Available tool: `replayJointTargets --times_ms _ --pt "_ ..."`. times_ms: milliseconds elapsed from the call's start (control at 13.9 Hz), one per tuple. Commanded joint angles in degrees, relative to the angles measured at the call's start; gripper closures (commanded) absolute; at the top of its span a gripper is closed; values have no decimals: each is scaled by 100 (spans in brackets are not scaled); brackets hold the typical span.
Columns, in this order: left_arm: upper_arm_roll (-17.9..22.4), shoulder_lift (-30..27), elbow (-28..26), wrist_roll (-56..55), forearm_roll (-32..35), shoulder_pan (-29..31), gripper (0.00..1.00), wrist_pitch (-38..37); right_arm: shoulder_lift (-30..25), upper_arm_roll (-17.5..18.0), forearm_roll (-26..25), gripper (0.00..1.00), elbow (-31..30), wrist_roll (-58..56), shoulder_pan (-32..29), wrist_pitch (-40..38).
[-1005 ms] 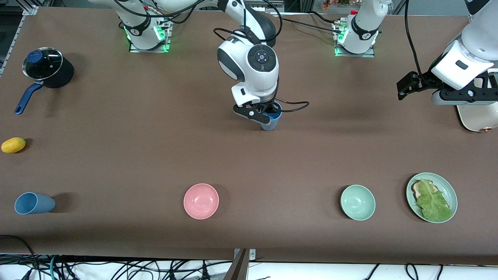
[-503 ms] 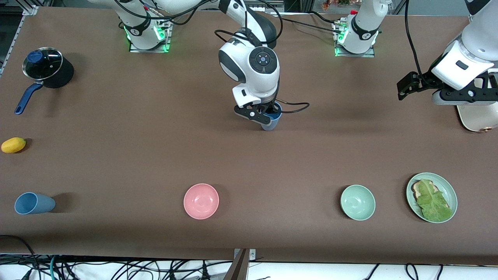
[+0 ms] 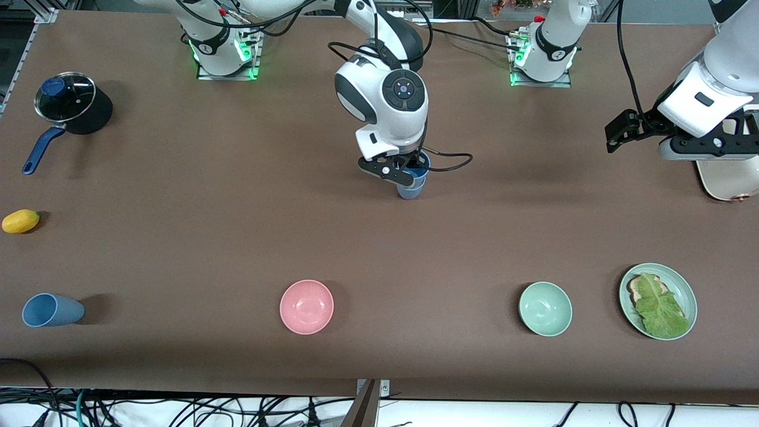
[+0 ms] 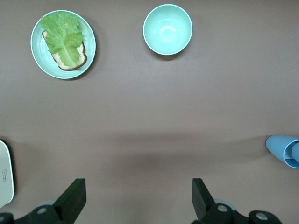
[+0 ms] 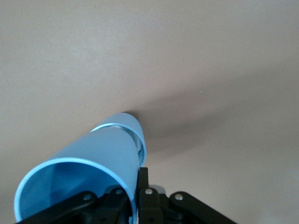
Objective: Stack blue cups with both arms
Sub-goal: 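Lower the held cup into the standing blue cup with the right gripper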
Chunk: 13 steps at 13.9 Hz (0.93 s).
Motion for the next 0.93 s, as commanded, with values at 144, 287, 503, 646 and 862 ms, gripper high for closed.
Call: replayJointTargets --times_ms 144,287,503,646,862 --pt "53 79 178 138 -109 -39 0 -122 -86 27 69 100 -19 117 91 -79" --pt "53 79 178 138 -109 -39 0 -122 -60 18 60 100 -27 82 91 -53" --pt "53 79 178 138 -100 -39 0 -122 -42 18 16 100 -62 38 82 -35" --pt "53 79 178 138 -109 -39 0 -122 -33 9 -2 100 -97 12 73 -35" --pt "53 79 178 138 -109 -39 0 -122 -33 -8 -2 100 -115 -102 38 -35"
